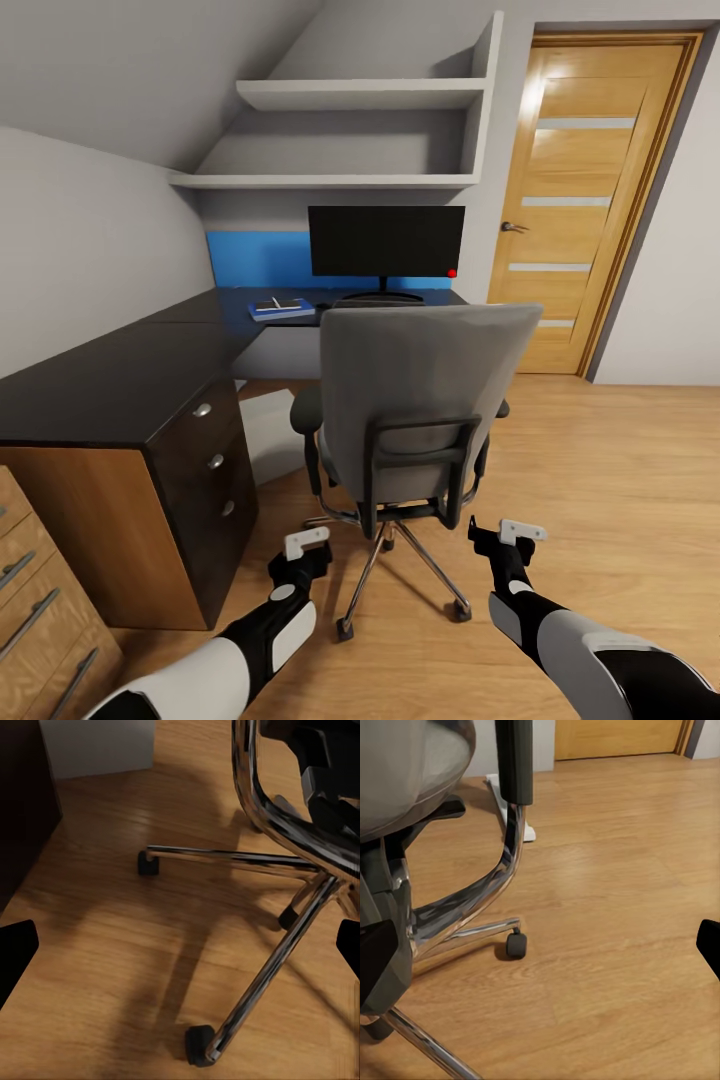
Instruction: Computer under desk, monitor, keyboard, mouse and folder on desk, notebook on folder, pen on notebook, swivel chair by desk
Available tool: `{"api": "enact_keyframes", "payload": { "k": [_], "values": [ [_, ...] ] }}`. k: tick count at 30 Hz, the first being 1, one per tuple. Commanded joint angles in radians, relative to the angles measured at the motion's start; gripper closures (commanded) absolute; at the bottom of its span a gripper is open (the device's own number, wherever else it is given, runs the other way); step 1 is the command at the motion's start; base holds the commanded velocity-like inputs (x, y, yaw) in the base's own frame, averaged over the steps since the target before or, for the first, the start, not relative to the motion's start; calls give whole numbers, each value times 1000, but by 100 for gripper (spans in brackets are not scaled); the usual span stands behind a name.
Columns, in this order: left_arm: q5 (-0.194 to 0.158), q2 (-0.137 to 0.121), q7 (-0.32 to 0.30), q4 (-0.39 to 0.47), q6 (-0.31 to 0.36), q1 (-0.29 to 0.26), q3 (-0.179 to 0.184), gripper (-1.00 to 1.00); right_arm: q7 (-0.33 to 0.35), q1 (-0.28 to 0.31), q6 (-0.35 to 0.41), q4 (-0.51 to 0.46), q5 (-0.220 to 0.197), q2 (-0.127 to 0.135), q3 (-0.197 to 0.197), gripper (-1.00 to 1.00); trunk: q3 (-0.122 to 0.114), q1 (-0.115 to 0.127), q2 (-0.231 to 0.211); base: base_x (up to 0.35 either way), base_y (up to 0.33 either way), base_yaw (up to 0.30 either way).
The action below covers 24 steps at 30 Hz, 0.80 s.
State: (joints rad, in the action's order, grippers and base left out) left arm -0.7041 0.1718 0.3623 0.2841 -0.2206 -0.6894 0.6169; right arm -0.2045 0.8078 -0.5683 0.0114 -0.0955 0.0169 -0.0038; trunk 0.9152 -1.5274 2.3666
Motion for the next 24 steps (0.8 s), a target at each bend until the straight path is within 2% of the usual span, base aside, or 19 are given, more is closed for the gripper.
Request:
{"api": "enact_keyframes", "payload": {
  "k": [1,7,10,13,16,24],
  "values": [
    [-8,1,5,0,-4,-1,9,-100,4,1,-5,1,-9,0,1,-100,1,0,0,0,0,0],
    [-8,3,5,0,-5,-1,36,-100,5,1,-5,4,11,0,4,-100,1,0,0,0,-104,0],
    [-8,3,6,0,-5,-1,62,-100,5,1,-5,5,40,0,5,-100,1,0,0,0,-245,0],
    [-9,3,7,0,-4,-1,93,-100,4,1,-4,8,89,-1,6,-100,1,0,0,0,-304,0],
    [-9,3,7,0,-4,-1,102,-100,4,1,-4,8,108,-1,6,-100,1,0,0,0,-318,0],
    [-9,3,6,0,-3,-1,109,-100,5,-4,-4,9,121,-3,7,-100,1,0,0,0,-254,0]
  ]
}}
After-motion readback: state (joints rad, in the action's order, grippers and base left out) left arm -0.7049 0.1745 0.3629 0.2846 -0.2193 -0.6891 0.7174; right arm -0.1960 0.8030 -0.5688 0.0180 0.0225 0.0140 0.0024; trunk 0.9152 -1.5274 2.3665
